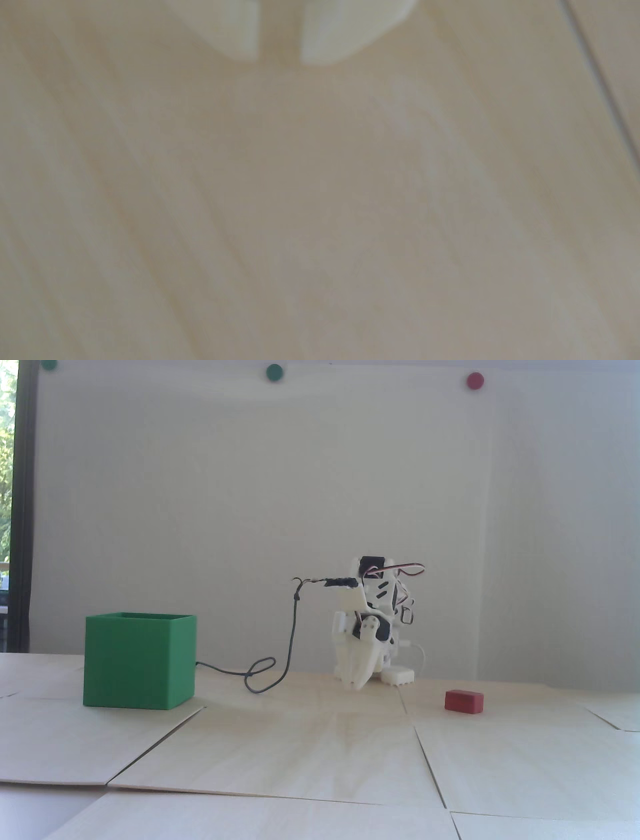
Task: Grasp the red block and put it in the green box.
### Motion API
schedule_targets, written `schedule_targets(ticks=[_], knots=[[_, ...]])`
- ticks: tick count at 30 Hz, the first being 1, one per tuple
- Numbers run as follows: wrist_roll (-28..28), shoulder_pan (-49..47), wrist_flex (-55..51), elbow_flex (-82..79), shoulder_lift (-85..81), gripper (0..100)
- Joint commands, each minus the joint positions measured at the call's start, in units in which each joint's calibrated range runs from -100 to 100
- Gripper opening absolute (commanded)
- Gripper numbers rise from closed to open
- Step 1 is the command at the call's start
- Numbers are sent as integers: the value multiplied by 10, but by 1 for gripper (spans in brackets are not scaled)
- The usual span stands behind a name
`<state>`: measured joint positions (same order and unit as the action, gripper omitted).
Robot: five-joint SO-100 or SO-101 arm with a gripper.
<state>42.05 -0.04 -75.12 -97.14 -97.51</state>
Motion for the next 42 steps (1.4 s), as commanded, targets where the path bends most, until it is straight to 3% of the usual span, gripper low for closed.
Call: schedule_targets(ticks=[1, 26, 34, 42], knots=[[-4, 7, -21, -9, -11, 3], [0, 3, -19, -9, -11, 3], [-1, -210, 80, -9, -11, 3], [-4, -310, 77, -9, -18, 3]])
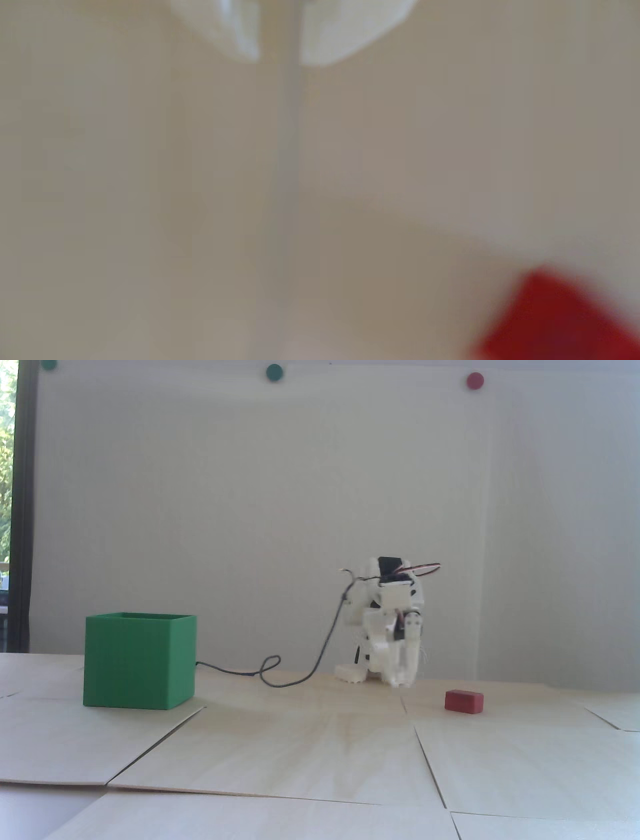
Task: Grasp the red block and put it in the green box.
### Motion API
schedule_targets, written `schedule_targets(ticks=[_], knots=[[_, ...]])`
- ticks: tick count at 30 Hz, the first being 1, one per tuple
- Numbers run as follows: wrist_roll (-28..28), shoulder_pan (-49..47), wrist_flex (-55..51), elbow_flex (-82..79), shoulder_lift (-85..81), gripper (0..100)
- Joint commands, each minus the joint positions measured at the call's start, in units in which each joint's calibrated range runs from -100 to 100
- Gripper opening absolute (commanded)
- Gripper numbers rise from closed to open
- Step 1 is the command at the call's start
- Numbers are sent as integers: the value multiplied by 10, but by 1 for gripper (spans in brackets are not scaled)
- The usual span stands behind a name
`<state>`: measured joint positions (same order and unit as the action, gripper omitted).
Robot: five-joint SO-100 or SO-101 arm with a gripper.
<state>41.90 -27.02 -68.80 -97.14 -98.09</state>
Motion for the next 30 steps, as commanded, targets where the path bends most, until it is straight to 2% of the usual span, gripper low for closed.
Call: schedule_targets(ticks=[1, 4, 11, 14, 21, 26, 30], knots=[[-2, -47, 13, -8, -12, 3], [-1, -57, 11, 32, -5, 3], [-3, -136, -76, 209, -3, 3], [-20, -160, -74, 259, 31, 3], [-47, -171, -26, 403, 268, 3], [-50, -211, -33, 539, 448, 3], [-84, -238, -33, 647, 575, 3]])
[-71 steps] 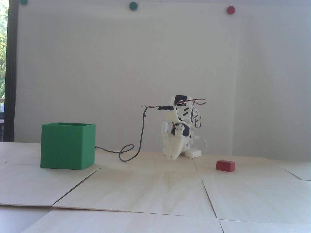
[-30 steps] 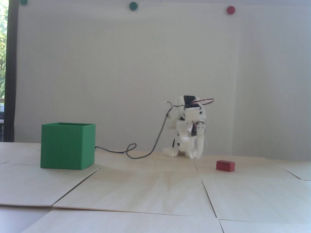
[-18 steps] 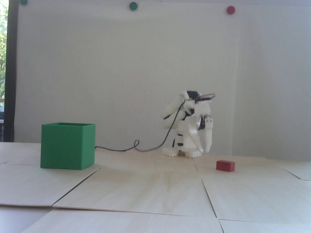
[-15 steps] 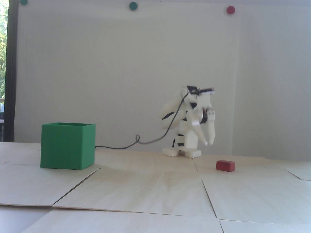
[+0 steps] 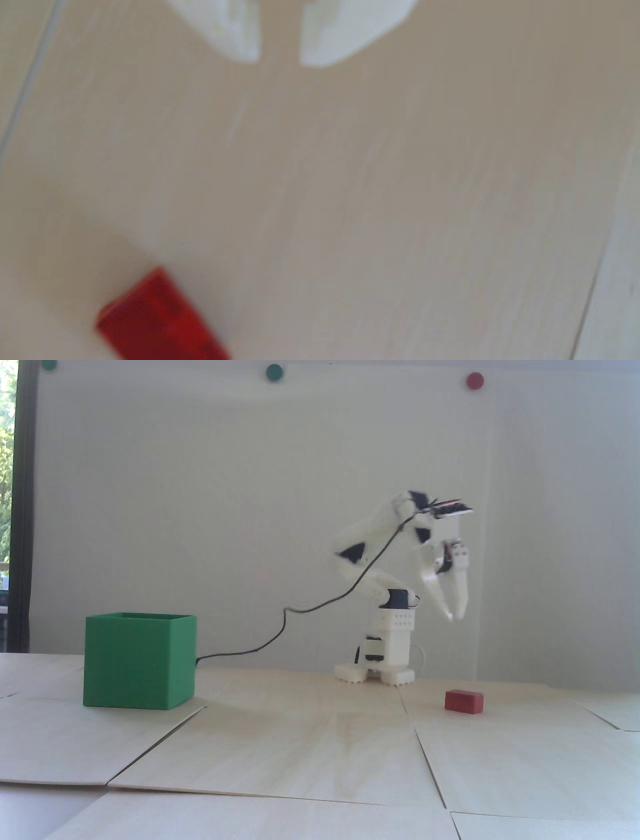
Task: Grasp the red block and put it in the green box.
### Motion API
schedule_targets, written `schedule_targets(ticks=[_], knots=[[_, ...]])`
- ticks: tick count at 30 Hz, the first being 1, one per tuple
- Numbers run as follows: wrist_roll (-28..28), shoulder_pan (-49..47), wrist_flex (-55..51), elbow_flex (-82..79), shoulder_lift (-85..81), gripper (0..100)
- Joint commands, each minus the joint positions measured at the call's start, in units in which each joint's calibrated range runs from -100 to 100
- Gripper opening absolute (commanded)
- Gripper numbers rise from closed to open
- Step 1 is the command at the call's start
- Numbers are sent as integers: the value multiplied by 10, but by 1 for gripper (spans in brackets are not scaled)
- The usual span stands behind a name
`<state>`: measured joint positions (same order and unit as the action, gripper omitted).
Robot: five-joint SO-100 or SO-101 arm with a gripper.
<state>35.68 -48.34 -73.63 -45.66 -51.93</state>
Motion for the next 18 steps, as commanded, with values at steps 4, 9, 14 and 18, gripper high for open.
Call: schedule_targets(ticks=[4, 9, 14, 18], knots=[[-42, -45, 15, 195, 228, 3], [-45, -45, 20, 235, 342, 3], [-45, -37, 15, 289, 439, 13], [-45, -4, 23, 297, 509, 17]])
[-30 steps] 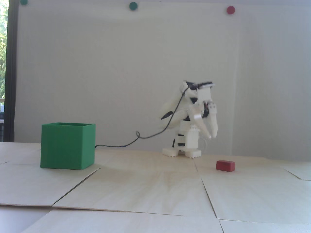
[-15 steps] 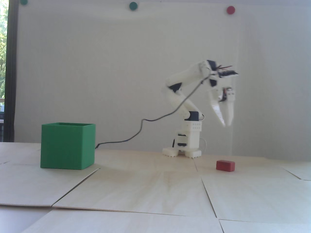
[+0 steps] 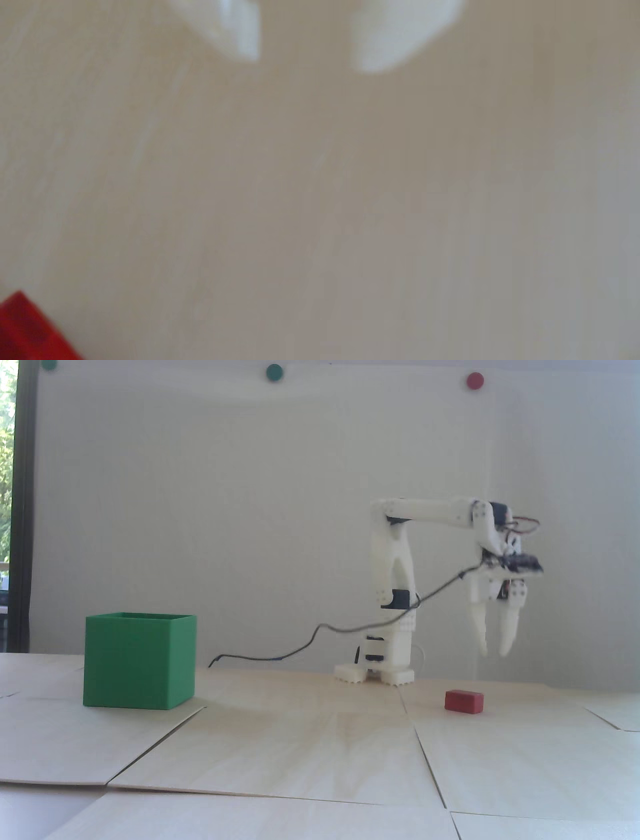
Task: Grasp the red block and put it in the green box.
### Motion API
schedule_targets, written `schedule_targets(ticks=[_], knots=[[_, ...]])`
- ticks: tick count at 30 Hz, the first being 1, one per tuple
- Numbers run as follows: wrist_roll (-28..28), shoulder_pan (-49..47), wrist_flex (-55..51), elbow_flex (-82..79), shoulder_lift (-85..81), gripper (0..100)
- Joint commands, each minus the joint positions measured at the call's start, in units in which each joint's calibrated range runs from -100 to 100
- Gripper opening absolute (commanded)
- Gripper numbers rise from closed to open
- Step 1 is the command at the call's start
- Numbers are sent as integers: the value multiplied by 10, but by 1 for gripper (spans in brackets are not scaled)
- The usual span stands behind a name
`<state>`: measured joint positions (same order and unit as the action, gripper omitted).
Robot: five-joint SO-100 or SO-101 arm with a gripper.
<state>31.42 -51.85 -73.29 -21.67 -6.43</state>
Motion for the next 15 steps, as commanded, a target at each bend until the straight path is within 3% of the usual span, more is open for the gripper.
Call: schedule_targets(ticks=[1, 11, 15], knots=[[-3, 42, 20, 59, 69, 17], [-3, 113, 11, 127, 140, 18], [-42, 122, 11, 124, 140, 17]])
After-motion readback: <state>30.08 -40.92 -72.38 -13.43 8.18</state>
